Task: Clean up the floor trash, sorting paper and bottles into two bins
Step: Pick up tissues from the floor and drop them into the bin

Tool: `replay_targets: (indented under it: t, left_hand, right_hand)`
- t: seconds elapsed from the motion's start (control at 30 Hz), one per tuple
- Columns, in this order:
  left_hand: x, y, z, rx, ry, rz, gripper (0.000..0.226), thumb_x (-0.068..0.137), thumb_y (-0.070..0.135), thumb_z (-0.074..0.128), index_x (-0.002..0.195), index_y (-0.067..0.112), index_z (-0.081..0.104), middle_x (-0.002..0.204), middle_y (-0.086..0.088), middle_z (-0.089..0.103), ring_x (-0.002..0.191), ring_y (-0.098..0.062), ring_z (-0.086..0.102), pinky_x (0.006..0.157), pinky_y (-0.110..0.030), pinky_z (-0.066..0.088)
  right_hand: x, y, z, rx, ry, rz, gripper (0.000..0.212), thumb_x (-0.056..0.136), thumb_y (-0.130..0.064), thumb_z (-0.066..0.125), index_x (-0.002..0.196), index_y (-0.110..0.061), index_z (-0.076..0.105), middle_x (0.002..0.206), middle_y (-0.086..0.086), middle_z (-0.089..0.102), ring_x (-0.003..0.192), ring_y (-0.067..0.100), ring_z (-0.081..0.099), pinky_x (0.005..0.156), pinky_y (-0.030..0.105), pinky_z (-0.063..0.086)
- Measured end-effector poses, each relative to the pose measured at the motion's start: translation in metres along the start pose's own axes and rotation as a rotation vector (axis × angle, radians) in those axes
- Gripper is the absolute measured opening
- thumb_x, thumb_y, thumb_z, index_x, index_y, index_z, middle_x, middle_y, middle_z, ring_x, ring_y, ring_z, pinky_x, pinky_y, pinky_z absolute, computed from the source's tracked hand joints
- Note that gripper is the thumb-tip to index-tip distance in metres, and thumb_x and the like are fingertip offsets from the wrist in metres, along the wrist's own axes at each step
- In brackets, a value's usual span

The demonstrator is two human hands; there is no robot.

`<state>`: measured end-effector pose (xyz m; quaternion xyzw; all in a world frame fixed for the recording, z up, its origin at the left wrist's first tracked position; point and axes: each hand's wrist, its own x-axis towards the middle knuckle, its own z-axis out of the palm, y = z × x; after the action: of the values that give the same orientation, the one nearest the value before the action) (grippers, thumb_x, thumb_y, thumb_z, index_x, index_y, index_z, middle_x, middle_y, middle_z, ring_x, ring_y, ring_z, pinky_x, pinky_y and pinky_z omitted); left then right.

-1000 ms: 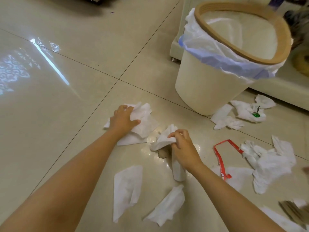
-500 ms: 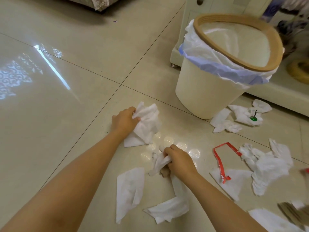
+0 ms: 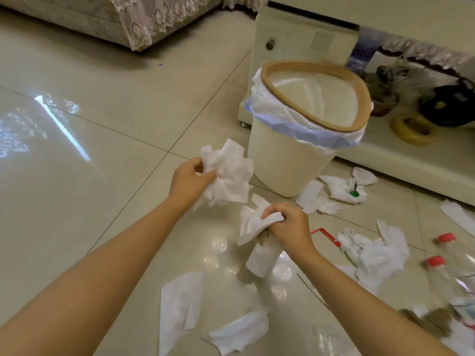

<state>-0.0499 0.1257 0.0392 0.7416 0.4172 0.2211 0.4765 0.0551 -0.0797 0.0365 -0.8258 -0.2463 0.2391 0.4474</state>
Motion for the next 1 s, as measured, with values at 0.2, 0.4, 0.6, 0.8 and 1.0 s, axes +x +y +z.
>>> replay_targets:
  t: [0.2, 0.4, 0.6, 0.8, 1.0]
  left_hand:
    - [-0.005, 0.050, 0.005, -0.177, 0.022, 0.032, 0.021, 0.073, 0.028, 0.066, 0.089, 0.014, 0.067, 0.086, -0.002, 0.069, 0.082, -0.021, 0.065, 0.073, -0.038, 0.053]
    - [-0.002, 0.109, 0.008, -0.322, 0.062, 0.093, 0.016, 0.077, 0.024, 0.065, 0.084, 0.009, 0.064, 0.077, -0.003, 0.065, 0.069, -0.018, 0.059, 0.065, -0.040, 0.051]
    - [0.027, 0.182, 0.027, -0.426, 0.089, 0.143, 0.022, 0.076, 0.023, 0.068, 0.090, 0.006, 0.065, 0.092, -0.011, 0.070, 0.088, -0.028, 0.068, 0.079, -0.047, 0.056]
    - [0.068, 0.221, 0.068, -0.380, 0.047, 0.181, 0.009, 0.086, 0.018, 0.064, 0.088, 0.009, 0.063, 0.082, -0.002, 0.067, 0.082, -0.021, 0.065, 0.073, -0.038, 0.054]
    - [0.086, 0.224, 0.091, -0.203, -0.003, 0.112, 0.038, 0.097, 0.035, 0.042, 0.113, 0.004, 0.055, 0.106, -0.011, 0.060, 0.100, -0.028, 0.057, 0.089, -0.041, 0.045]
  right_hand:
    - [-0.002, -0.031, -0.038, 0.081, 0.074, -0.042, 0.025, 0.062, 0.009, 0.072, 0.064, -0.016, 0.069, 0.085, -0.003, 0.065, 0.082, 0.015, 0.061, 0.065, 0.025, 0.050]
    - [0.004, -0.065, -0.085, 0.122, 0.170, -0.159, 0.020, 0.070, 0.007, 0.067, 0.070, -0.012, 0.071, 0.083, 0.001, 0.070, 0.080, 0.013, 0.065, 0.071, 0.029, 0.055]
    - [0.033, -0.114, -0.132, 0.192, 0.304, -0.284, 0.024, 0.073, 0.010, 0.063, 0.067, -0.012, 0.070, 0.063, -0.002, 0.069, 0.061, 0.009, 0.066, 0.060, 0.025, 0.055]
    - [0.091, -0.142, -0.166, 0.138, 0.462, -0.305, 0.024, 0.077, 0.002, 0.064, 0.065, -0.016, 0.073, 0.073, 0.004, 0.071, 0.079, 0.023, 0.067, 0.072, 0.042, 0.058]
    - [0.131, -0.144, -0.180, 0.152, 0.553, -0.256, 0.026, 0.082, -0.005, 0.062, 0.067, -0.024, 0.073, 0.079, 0.001, 0.072, 0.084, 0.021, 0.066, 0.078, 0.044, 0.058]
